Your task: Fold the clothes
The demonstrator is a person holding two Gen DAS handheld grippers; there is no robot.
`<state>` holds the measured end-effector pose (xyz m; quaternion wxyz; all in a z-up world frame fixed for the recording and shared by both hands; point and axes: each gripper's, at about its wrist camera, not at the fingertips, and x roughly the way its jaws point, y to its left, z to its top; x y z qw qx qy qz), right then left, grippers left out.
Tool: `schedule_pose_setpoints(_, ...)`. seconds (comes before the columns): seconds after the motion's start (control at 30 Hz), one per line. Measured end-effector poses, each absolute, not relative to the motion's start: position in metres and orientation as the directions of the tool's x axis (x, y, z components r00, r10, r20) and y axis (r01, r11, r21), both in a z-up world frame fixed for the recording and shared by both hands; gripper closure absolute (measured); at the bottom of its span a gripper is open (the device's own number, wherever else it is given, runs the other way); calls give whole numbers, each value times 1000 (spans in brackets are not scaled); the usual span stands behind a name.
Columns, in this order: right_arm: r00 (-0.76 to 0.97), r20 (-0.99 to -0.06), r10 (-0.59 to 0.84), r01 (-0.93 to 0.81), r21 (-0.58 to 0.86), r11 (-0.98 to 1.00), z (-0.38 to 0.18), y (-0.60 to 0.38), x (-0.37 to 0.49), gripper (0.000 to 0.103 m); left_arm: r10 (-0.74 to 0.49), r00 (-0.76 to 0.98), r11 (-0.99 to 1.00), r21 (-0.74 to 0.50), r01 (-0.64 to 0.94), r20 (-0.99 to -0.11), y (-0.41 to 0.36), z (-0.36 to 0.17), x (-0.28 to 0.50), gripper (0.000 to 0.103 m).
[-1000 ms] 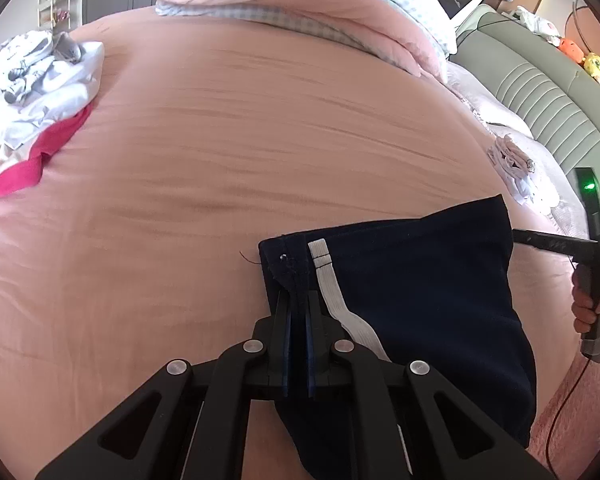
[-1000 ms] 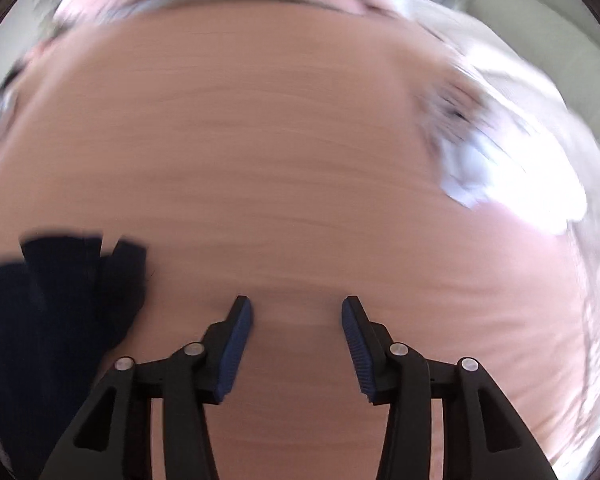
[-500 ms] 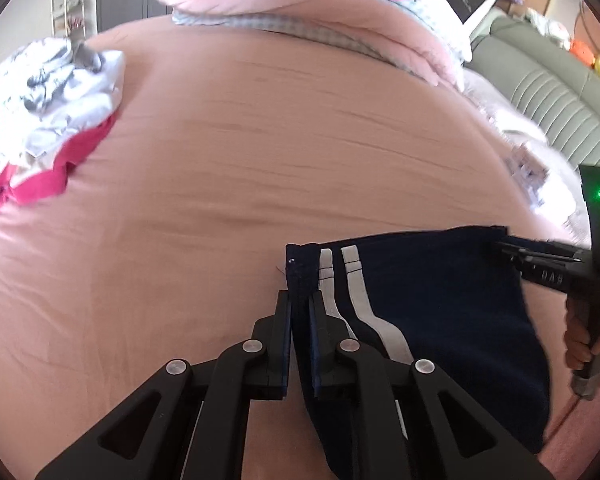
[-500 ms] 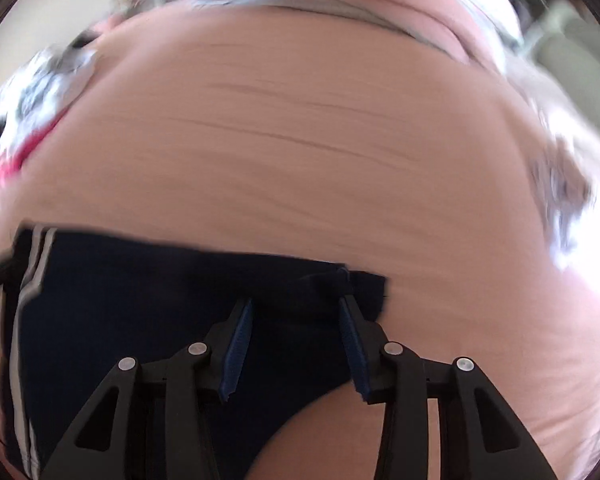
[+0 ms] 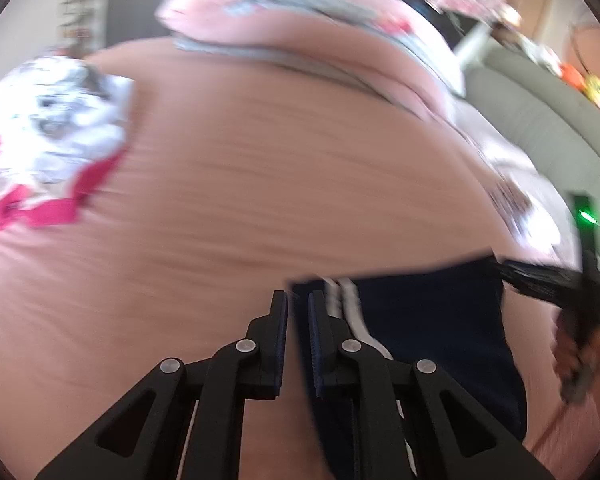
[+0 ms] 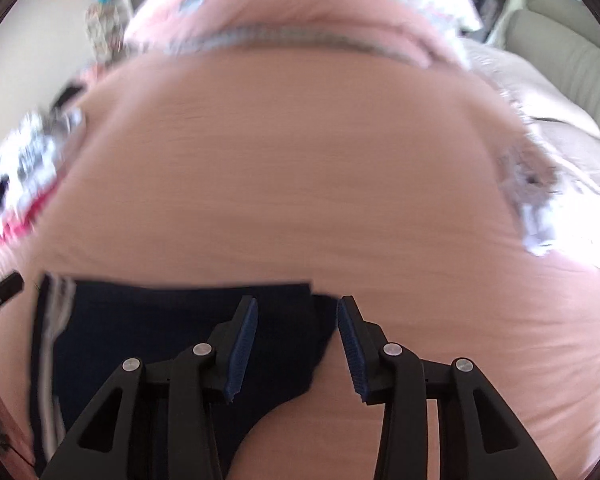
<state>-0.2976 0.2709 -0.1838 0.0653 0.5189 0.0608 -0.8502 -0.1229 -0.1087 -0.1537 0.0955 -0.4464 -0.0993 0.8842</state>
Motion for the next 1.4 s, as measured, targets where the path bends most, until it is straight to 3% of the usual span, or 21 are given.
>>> schedule_pose_setpoints(0.07, -446, -895, 7, 125, -70, -990, -192, 282, -291, 59, 318, -533, -945, -310, -106, -785, -101, -166, -124, 94)
schedule_pose_setpoints(0.2, -449, -894, -3, -17, 12, -1000, -192, 321, -294, 48, 244, -523, -963, -267, -33, -816, -103, -181, -125, 94)
schedule_pose_setpoints(0.37, -533, -845, 46, -69, -10, -998, -171, 336, -274, 48, 353, -563, -913, -407, -32, -747, -118, -163, -129, 94)
schedule_pose_setpoints(0.53, -520, -846, -119, 1, 139, -990, -161, 312, -287, 48, 363, -513, -916, -398, -45, -778, -109, -179, -138, 94)
schedule_pose_setpoints(0.6, -488, -863, -130, 79, 104, -991, -172, 298, -294, 48, 326, -493, -932, -361, -28, -806, -106, -184, -139, 94)
schedule_pose_setpoints(0.67, -456, -890, -31, 101, -17, -995, -187, 292, -294, 48, 291, -475, -946, -323, -16, -831, -104, -184, -139, 94)
schedule_pose_setpoints(0.73, -432, -901, -45, 39, 31, -999, -195, 314, -296, 48, 279, -472, -953, -300, -33, -836, -103, -166, -126, 94)
schedule_pose_setpoints(0.83, -429, -895, -124, -59, 165, -985, -186, 344, -297, 48, 373, -459, -925, -365, -110, -806, -93, -155, -105, 94)
schedule_pose_setpoints(1.07, -443, -872, -206, 157, 151, -976, -142, 281, -262, 48, 413, -371, -909, -354, -220, -832, -49, -162, -90, 94)
schedule_pose_setpoints(1.27, -354, -925, -139, 211, 66, -975, -169, 247, -220, 48, 297, -330, -955, -272, -119, -896, -53, -168, -78, 94)
schedule_pose_setpoints(1.4, -361, -913, -191, 98, 166, -981, -160, 276, -223, 47, 301, -366, -953, -295, -73, -881, -70, -158, -59, 94)
